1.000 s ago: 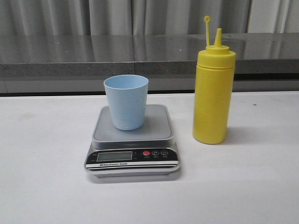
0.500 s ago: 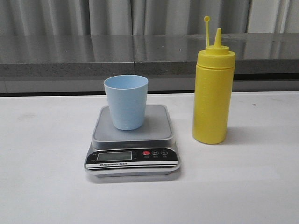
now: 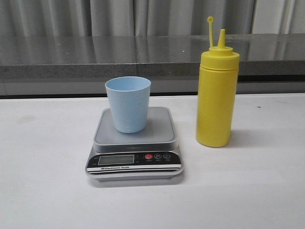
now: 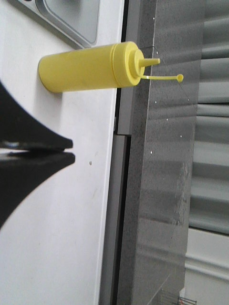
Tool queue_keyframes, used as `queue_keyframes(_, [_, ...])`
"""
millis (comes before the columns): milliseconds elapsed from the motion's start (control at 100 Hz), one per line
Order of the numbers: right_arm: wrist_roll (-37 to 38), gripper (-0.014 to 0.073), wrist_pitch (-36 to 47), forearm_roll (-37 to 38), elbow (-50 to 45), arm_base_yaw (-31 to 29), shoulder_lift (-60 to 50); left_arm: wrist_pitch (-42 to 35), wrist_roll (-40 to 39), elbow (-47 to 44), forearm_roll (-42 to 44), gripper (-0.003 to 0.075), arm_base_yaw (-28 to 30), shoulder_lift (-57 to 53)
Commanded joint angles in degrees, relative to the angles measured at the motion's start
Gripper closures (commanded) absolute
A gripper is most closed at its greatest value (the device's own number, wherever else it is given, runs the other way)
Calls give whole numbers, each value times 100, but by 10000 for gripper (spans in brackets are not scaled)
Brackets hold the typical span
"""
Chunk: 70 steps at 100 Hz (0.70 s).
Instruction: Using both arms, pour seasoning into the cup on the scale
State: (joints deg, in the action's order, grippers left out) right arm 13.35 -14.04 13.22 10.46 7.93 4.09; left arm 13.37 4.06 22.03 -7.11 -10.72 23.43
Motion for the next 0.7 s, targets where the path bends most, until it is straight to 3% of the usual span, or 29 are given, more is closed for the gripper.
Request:
queue_keyframes(0, [-50,713,403,94,-81,-189,-287,-476,-53,164,-12,738,10,27])
queue_keyframes(410, [-73,713,490,-59,-761,-314,-559,-485,-53,164,-12,738,10,40])
queue_keyframes(690, [-933,713,1075,-737,-1126,-314,-559,-485,-53,164,-12,738,10,40])
